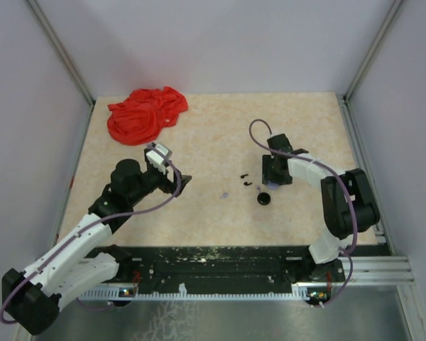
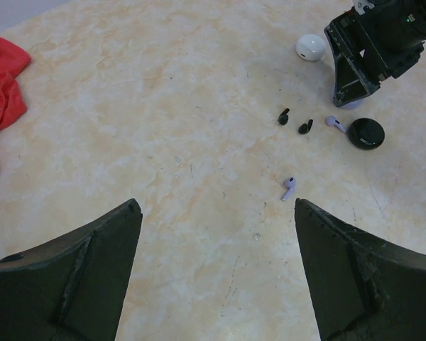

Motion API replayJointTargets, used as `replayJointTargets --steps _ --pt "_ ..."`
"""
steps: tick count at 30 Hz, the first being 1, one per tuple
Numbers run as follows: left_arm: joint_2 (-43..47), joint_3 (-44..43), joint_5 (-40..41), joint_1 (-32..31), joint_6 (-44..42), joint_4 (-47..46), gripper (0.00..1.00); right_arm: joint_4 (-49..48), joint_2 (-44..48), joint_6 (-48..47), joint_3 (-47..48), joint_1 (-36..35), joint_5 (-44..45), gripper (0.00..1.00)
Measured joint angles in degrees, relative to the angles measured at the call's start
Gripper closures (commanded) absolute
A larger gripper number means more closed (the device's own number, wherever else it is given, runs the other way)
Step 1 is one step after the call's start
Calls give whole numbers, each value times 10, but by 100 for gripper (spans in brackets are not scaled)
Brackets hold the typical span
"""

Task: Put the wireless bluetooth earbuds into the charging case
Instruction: Pick up the charging case at the center of the board.

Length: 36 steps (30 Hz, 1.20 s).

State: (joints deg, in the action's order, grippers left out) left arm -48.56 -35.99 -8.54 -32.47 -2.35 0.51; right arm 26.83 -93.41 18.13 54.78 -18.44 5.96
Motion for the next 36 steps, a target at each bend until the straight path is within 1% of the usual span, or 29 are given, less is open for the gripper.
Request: replayJointTargets --steps 2,3,4,6,12,15,21,28,30,35,36 --pt "-3 0 0 0 3 0 6 -1 -2 -1 0 -2 3 47" --pt "-5 0 0 0 5 0 3 -1 -3 -3 0 -3 3 49" --pt "-6 0 -1 1 8 0 2 -1 -3 -5 0 -3 4 51" --pt "-10 0 -2 1 13 0 2 -1 -3 -9 0 -5 6 54" --pt "-29 0 -19 6 40 -1 2 5 7 -31 1 -27 18 55" --pt "-36 0 -32 9 59 -5 2 12 28 -45 3 -59 23 55" --pt "-50 0 -72 31 114 -36 4 6 101 -90 21 -135 17 56" --pt "-89 0 -141 50 174 -69 7 -40 156 -168 31 -249 -5 56" --pt "-97 -2 -160 52 191 -70 10 -54 165 -187 31 -276 -17 56" --pt "-112 -14 -200 59 228 -76 24 -100 195 -225 25 -318 -35 56" --pt "-116 -18 -208 60 237 -78 24 -113 204 -231 20 -323 -41 56"
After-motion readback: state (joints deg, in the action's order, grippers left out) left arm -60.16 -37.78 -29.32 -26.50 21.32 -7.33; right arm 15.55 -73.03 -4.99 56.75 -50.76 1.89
